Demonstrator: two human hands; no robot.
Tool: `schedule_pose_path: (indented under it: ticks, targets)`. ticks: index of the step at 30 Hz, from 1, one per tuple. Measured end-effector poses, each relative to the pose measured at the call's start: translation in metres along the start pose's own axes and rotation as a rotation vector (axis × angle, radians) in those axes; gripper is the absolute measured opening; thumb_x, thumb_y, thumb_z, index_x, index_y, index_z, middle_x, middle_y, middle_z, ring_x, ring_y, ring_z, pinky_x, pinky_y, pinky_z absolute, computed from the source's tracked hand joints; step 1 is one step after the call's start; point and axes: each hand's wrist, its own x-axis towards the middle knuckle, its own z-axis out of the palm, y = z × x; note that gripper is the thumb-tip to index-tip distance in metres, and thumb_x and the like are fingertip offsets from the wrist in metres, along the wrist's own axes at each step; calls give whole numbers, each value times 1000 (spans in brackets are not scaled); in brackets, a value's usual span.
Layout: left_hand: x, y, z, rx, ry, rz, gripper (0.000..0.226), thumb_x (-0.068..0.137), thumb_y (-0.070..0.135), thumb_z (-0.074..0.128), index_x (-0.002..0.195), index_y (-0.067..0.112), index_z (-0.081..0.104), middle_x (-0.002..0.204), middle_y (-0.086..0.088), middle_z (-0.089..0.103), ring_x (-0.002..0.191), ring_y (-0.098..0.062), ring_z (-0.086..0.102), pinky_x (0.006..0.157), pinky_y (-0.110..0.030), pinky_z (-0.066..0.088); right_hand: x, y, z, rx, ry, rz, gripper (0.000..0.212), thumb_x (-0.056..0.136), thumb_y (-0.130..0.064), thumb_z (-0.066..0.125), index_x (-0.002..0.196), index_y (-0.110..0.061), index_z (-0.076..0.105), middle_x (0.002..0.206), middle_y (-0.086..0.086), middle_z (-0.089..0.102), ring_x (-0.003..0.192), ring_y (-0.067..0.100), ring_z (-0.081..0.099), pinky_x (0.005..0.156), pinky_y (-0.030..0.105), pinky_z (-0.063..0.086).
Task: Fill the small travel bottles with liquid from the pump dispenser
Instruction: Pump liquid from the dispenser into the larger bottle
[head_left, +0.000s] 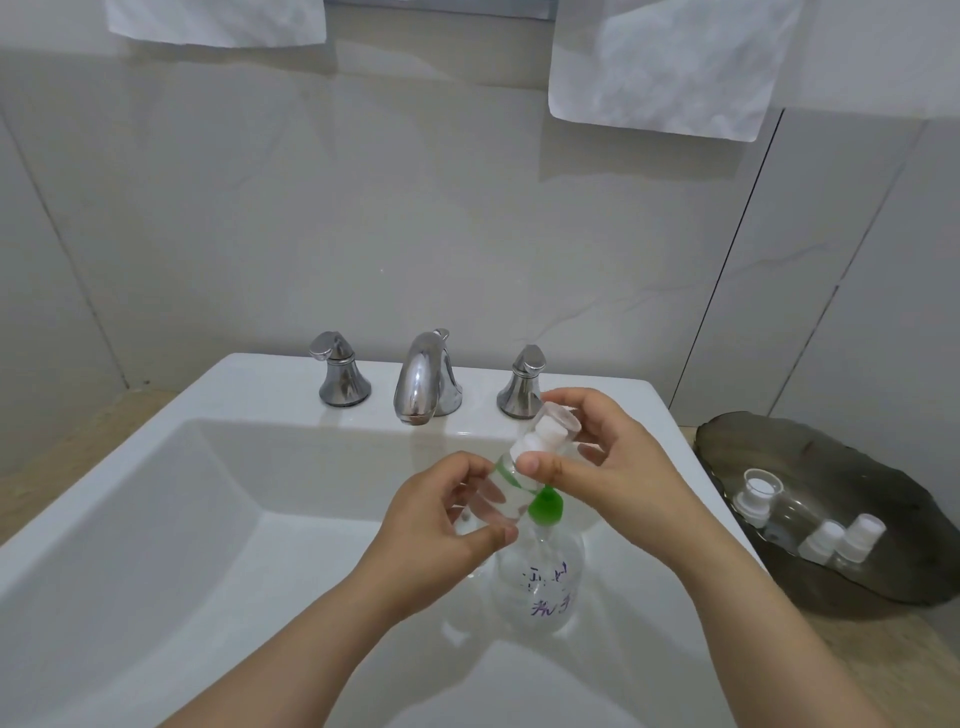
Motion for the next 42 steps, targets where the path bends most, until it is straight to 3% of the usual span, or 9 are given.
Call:
schedule_pose_path:
  ticks: [4, 7, 9, 14, 21, 24, 30, 37, 42]
  targets:
    - [0, 1, 0, -23, 5, 1, 33, 64, 18, 76, 94, 24, 63, 91, 7, 70, 85, -10, 67, 88, -43, 53, 1, 0, -1, 86, -40, -22, 46, 77, -10, 79, 115, -28, 60, 102, -2, 72, 103, 14, 65, 97, 43, 49]
    - [0, 1, 0, -26, -3, 6, 32, 64, 21, 76, 92, 26, 62, 91, 8, 70, 85, -12, 67, 86, -43, 53, 2, 2, 1, -40, 86, -26, 34, 72, -37, 82, 100, -31, 63, 92, -2, 68, 91, 13, 65, 89, 43, 52]
    - [0, 1, 1, -40, 2, 5, 32, 64, 22, 76, 93, 25, 63, 91, 7, 70, 85, -14, 67, 86, -44, 53, 2, 4, -1, 0, 22, -4, 42, 72, -44, 81, 108, -34, 62, 101, -11, 69, 101, 4, 63, 96, 38, 48]
    - [1, 2, 1, -93, -5, 14, 32, 64, 20, 77, 91, 30, 63, 94, 2, 71, 88, -19, 68, 86, -48, 54, 4, 5, 0, 118, -19, -63, 41, 79, -9, 77, 115, -22, 64, 109, -2, 71, 112, 13, 62, 98, 47, 49]
    - [0, 6, 4, -125, 17, 25, 34, 60, 22, 81, 87, 32, 62, 90, 2, 71, 87, -20, 68, 86, -50, 53, 2, 3, 8, 70, 97, -121, 30, 75, -26, 78, 102, -21, 67, 96, -3, 71, 99, 13, 65, 93, 48, 49]
    - [-1, 7, 5, -124, 5, 49, 34, 61, 23, 80, 89, 32, 63, 92, 4, 72, 89, -18, 68, 87, -48, 53, 1, 3, 8, 84, 125, -125, 25, 78, -19, 79, 99, -20, 66, 93, -1, 70, 95, 14, 65, 91, 49, 50]
    - [-3, 11, 9, -29, 99, 125, 39, 58, 32, 83, 89, 34, 59, 89, 11, 67, 85, -11, 66, 83, -38, 54, -6, -3, 13, 58, 204, -152, 27, 74, -29, 78, 97, -24, 64, 94, -2, 67, 95, 14, 62, 90, 43, 50]
    - [-5, 0, 11, -14, -8, -5, 64, 56, 36, 90, 111, 34, 55, 104, 11, 65, 98, 0, 61, 90, -27, 52, -26, -10, -22, -31, 289, -152, 25, 78, -21, 80, 96, -27, 64, 93, -5, 68, 96, 13, 62, 87, 31, 49]
    - [-3, 3, 20, 33, 42, -47, 53, 66, 35, 84, 110, 33, 55, 103, 11, 65, 95, 0, 61, 84, -25, 53, -44, -24, -58, -119, 366, -137, 24, 77, -26, 79, 94, -29, 63, 87, -9, 68, 89, 5, 62, 77, 22, 46]
